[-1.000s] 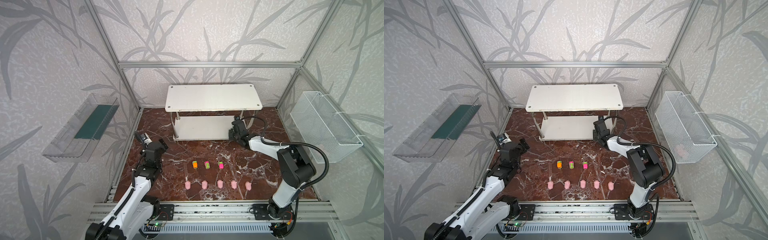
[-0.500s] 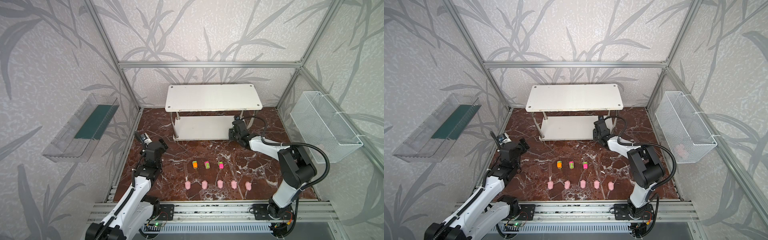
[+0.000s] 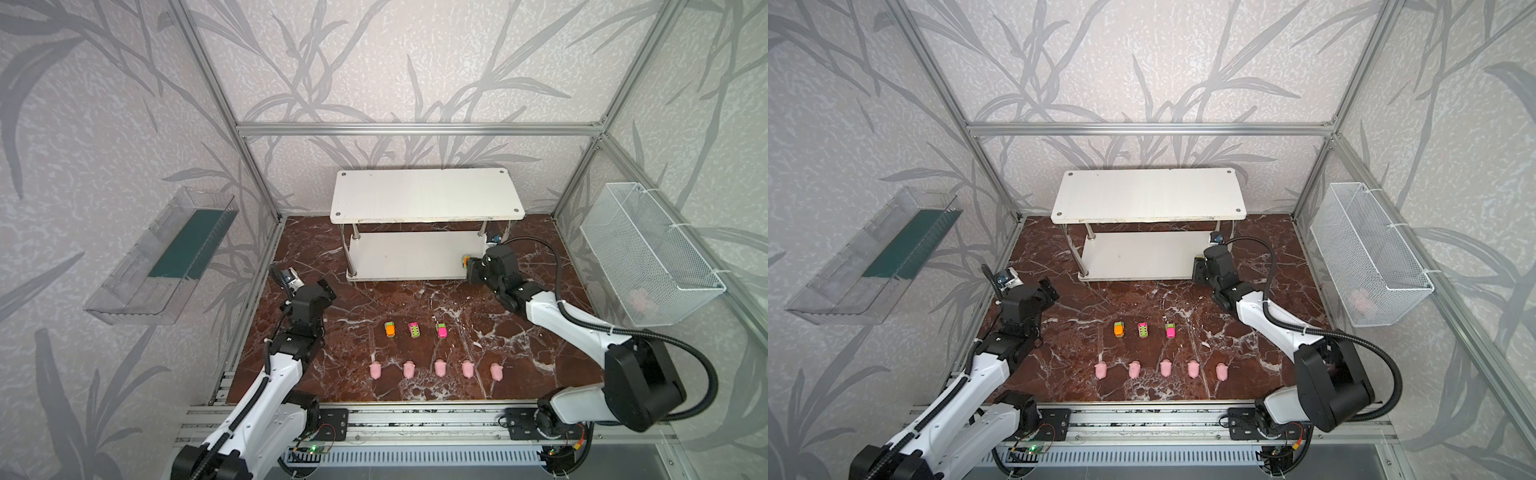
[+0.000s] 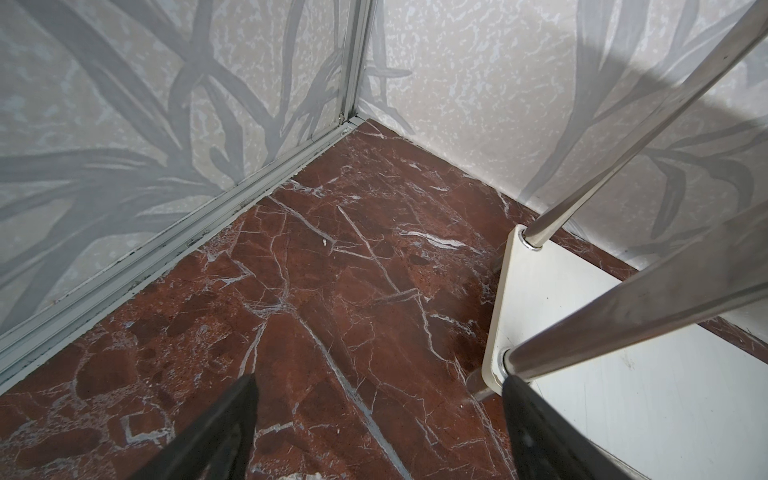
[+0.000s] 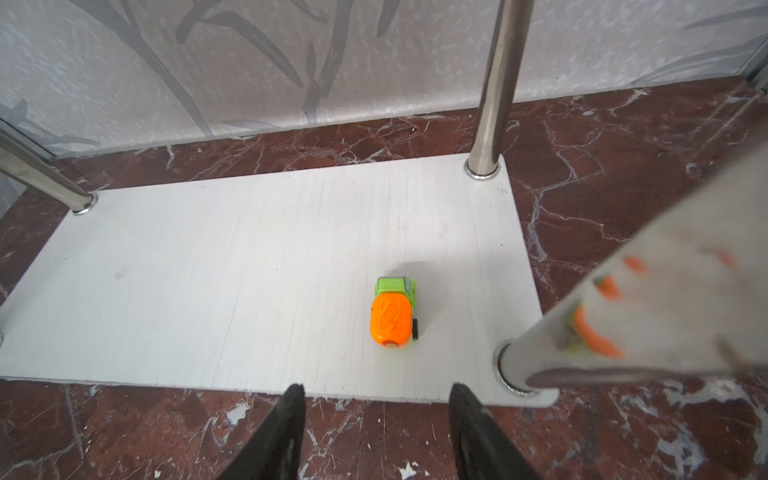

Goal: Place and organize the plastic toys onto the shelf
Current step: 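Open the right gripper to release the truck on the shelf, then move the right gripper back over the pink-and-green toy truck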

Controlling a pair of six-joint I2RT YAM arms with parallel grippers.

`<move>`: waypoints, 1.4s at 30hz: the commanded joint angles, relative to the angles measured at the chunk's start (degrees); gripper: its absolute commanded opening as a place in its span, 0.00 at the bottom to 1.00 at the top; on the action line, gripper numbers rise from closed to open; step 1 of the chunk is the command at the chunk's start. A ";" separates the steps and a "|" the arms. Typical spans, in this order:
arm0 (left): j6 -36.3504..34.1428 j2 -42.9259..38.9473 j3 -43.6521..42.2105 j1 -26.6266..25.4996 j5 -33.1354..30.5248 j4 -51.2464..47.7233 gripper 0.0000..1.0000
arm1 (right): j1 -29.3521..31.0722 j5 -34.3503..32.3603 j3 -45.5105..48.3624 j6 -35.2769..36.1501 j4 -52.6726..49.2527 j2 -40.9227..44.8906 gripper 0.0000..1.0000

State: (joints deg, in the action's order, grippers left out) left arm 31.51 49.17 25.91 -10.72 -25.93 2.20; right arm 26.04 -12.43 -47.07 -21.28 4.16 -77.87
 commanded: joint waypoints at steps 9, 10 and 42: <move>1.34 -1.28 -0.79 -0.09 -1.87 0.26 0.89 | 19.40 -3.39 8.72 -11.27 -14.88 14.06 0.64; 1.27 -1.35 -0.87 -0.09 -1.92 0.31 0.89 | 21.08 -3.18 9.15 -12.65 -15.56 13.90 0.66; 1.81 0.04 -1.58 -0.09 -1.49 2.11 0.89 | 28.19 0.50 4.92 -20.15 -12.49 -7.27 0.55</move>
State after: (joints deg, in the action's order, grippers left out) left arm 32.18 48.95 24.43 -10.72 -26.09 3.53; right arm 53.95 -10.44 -40.45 -41.95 -8.88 -84.71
